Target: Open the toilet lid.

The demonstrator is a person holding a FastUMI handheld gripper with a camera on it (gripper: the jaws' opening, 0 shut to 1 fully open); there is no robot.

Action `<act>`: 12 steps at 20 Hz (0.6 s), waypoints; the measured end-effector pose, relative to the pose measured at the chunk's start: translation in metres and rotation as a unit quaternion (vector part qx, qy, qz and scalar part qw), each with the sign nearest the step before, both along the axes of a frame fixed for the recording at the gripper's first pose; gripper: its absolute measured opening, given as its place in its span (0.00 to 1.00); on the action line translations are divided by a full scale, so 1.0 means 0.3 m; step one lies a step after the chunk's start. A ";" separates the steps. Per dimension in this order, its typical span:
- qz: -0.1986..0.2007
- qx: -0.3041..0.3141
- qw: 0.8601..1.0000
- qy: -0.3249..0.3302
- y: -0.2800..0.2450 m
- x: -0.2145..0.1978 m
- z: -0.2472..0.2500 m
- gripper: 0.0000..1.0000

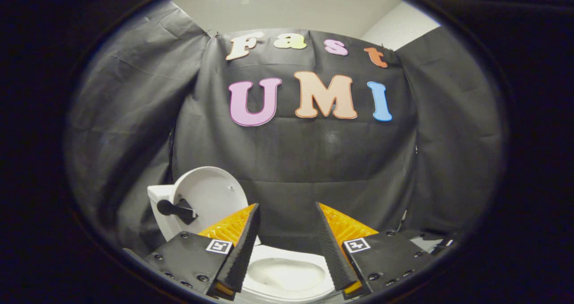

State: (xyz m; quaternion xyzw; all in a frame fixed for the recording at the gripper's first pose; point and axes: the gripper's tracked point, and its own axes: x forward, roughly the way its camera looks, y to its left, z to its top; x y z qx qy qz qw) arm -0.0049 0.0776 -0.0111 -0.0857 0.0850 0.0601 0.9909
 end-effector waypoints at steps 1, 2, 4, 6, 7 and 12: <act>0.013 -0.003 1.000 0.008 -0.016 -0.011 -0.004 0.75; 0.016 -0.007 1.000 0.016 -0.046 -0.018 -0.014 0.75; 0.026 -0.027 0.999 0.027 -0.109 -0.032 -0.041 0.76; 0.046 -0.025 0.998 0.037 -0.128 -0.040 -0.066 0.76; 0.054 -0.020 0.998 0.037 -0.140 -0.043 -0.074 0.76; 0.043 -0.021 0.998 0.029 -0.260 -0.029 -0.090 0.75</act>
